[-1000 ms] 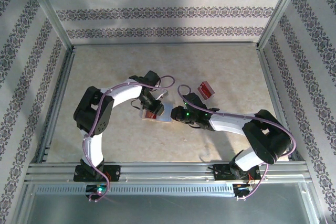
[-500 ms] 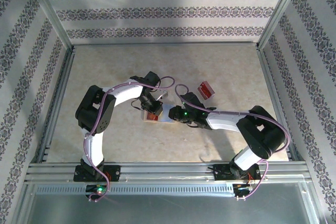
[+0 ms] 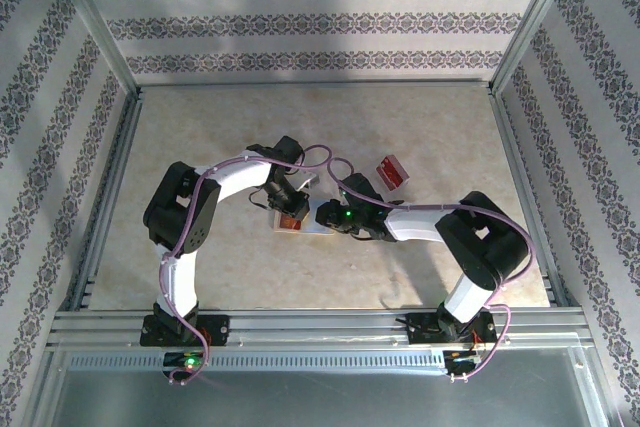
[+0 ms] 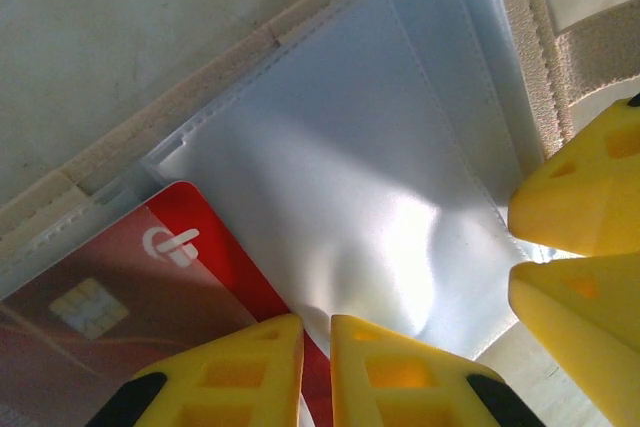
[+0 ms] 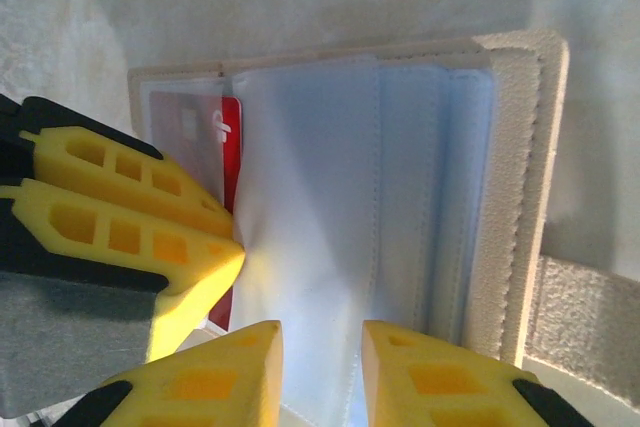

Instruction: Put the credit cards into the card holder

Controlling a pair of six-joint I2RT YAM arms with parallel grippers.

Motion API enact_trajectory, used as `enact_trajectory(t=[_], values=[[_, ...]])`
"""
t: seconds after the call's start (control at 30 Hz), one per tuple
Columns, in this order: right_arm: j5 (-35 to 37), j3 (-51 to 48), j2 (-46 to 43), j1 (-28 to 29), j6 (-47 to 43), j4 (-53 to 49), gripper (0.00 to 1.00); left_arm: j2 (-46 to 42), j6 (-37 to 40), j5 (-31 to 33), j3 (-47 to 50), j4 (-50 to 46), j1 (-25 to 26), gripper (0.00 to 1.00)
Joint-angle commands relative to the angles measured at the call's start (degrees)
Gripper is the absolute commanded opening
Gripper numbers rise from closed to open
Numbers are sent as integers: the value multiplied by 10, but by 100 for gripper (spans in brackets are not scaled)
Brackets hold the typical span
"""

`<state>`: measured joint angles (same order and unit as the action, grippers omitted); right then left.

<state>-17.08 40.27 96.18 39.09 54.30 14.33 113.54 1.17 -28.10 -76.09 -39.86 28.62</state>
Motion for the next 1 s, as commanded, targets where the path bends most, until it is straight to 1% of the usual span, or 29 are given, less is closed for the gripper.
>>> enact_trajectory(t=[0.0,0.1,0.3,0.4,0.47,0.63,0.97], values=[[-3,1,1,-6,9,11,28,12,-1,-6,9,-14,-7,15],[-8,-2,0,-4,14,18,28,13,-2,-4,4,-18,-8,15],[-16,-5,8,0,27,56,24,11,-8,-4,5,-16,-9,15],[-16,-9,8,0,36,80,24,-2,-14,-4,3,-17,-12,16],[-19,-3,16,2,33,80,24,-14,-14,-5,4,-15,-14,19],[-17,-6,25,4,41,81,26,-27,-13,-1,-3,-20,-29,19],[1,-24,4,11,49,53,28,-2,-15,-14,5,-13,-34,19]])
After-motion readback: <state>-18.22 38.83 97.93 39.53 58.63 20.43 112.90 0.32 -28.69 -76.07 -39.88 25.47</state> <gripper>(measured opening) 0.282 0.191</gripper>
